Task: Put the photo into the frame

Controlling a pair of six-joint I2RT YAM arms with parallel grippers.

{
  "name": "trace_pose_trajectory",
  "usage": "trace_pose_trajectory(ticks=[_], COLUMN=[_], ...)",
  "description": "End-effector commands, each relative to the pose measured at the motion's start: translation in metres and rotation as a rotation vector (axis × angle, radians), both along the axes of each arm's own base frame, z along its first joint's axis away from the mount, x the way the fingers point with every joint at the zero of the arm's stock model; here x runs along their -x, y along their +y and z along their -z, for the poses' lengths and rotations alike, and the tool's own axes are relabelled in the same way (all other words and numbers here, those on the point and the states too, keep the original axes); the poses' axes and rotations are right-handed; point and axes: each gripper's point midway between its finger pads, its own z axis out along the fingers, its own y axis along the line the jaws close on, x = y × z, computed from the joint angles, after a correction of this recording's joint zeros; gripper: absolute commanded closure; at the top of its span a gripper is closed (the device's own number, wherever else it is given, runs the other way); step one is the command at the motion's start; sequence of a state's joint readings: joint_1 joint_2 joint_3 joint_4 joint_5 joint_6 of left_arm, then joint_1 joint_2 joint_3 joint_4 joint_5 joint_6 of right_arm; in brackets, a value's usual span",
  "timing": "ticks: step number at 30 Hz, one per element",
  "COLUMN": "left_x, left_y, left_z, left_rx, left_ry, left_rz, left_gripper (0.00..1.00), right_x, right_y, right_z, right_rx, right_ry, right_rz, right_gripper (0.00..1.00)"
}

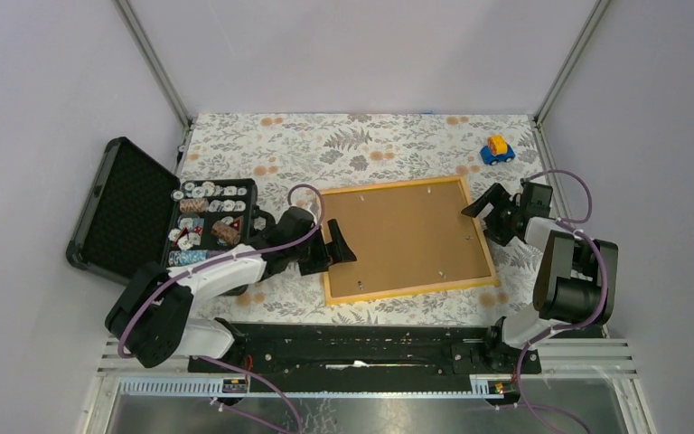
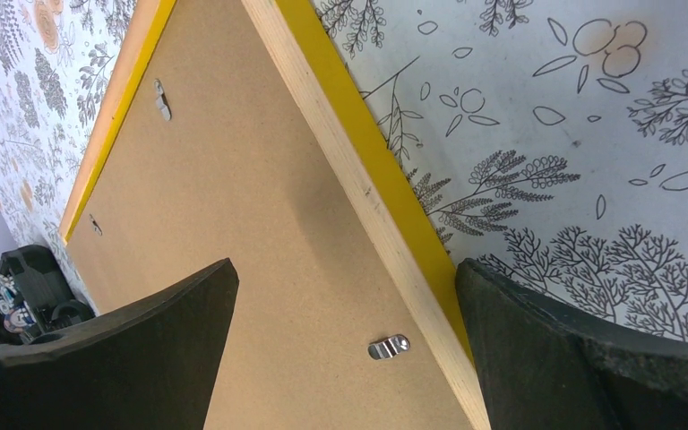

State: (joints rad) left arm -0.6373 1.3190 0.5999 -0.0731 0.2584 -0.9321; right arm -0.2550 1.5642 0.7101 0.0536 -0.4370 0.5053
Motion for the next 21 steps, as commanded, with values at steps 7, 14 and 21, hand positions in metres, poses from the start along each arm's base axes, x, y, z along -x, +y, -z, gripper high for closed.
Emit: trace_pose_trajectory(ticks=[7,14,21], left_x=[-0.026,-0.032,-0.031], left_y=[-0.053,-0.055,-0.052], left_z=[-0.065,-0.073,-0.060], left_rx=[0.067,0.022,-0.010], left_ry=[-0.219,-0.267,-0.243], left_rz=[0.105,0.110,0.123], left_gripper=[0.01,0.01,0.01], right_x=[0.028,0.030,0.029], right_y=[0.027,0.029,0.020], right_z=[0.018,0.022,0.022], right_rx=[-0.058,-0.062,-0.010], right_ry=[0.103,0.114,0.123], right_rz=[-0.069,-0.072,-0.048], right_gripper=[0.00,0.00,0.00])
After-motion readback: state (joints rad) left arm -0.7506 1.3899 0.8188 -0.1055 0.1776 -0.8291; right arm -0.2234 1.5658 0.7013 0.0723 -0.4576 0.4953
